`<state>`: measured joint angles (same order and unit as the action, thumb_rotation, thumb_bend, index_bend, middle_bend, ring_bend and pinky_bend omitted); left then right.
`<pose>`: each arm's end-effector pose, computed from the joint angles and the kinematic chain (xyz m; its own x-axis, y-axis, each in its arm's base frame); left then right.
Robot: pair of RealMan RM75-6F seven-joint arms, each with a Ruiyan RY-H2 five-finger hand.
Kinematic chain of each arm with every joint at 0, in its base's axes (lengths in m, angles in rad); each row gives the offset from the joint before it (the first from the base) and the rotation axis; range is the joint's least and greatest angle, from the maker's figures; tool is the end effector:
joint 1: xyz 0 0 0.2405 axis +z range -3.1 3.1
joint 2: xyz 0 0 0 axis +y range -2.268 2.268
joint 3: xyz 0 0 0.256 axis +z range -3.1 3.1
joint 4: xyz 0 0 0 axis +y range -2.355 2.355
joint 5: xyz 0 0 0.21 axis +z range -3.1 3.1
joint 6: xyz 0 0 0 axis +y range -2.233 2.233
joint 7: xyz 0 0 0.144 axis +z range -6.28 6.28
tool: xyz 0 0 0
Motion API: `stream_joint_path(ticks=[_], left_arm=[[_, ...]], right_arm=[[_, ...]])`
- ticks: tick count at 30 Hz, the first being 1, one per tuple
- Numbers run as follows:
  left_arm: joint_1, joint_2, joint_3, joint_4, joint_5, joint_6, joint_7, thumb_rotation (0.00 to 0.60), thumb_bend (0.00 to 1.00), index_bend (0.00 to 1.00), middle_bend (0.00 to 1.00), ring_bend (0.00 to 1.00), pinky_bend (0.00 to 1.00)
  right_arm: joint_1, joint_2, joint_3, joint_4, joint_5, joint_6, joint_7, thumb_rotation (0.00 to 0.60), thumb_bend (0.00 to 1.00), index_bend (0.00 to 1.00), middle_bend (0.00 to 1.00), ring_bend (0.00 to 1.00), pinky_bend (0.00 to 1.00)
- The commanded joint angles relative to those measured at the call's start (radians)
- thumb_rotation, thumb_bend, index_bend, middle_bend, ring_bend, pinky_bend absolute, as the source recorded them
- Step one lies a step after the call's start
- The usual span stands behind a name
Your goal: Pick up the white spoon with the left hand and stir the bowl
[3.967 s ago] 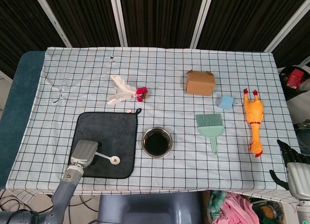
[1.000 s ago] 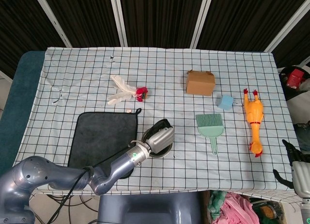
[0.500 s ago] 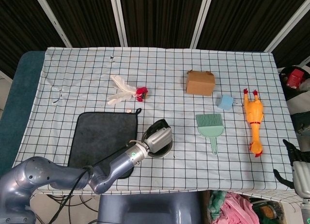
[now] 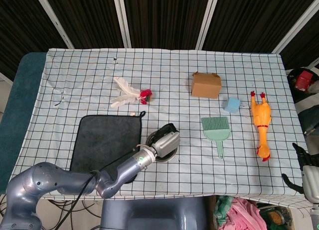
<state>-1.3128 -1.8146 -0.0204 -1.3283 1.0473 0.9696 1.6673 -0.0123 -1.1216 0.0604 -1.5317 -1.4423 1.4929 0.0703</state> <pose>0.0262 0.3254 -0.1107 0.6675 -0.7414 -0.0693 -0.4498 -0.3273 -0.8310 -0.3486 -0.1511 0.1730 0.3971 -0.0126 0.9177 -0.9077 0.1423 0.3947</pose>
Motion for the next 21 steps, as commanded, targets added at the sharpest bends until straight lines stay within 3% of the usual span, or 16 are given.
stream_joint_path(ticks=[1,11,21], left_arm=[[-0.005,-0.012,-0.002,0.011,0.003,-0.004,-0.001,0.600,0.52,0.72,0.96,0.90,0.86],[-0.019,-0.033,-0.012,0.014,0.017,-0.011,-0.008,0.600,0.52,0.73,0.96,0.90,0.86],[-0.015,-0.003,0.009,-0.069,0.047,-0.008,-0.009,0.600,0.52,0.73,0.96,0.90,0.86]], right_arm=[[-0.001,0.001,0.001,0.001,-0.001,0.002,0.003,0.600,0.22,0.00,0.11,0.18,0.26],[-0.002,0.001,0.001,0.002,-0.001,0.001,0.011,0.600,0.22,0.00,0.11,0.18,0.26],[-0.003,-0.002,0.003,0.003,0.003,0.003,0.010,0.600,0.22,0.00,0.11,0.18,0.26]])
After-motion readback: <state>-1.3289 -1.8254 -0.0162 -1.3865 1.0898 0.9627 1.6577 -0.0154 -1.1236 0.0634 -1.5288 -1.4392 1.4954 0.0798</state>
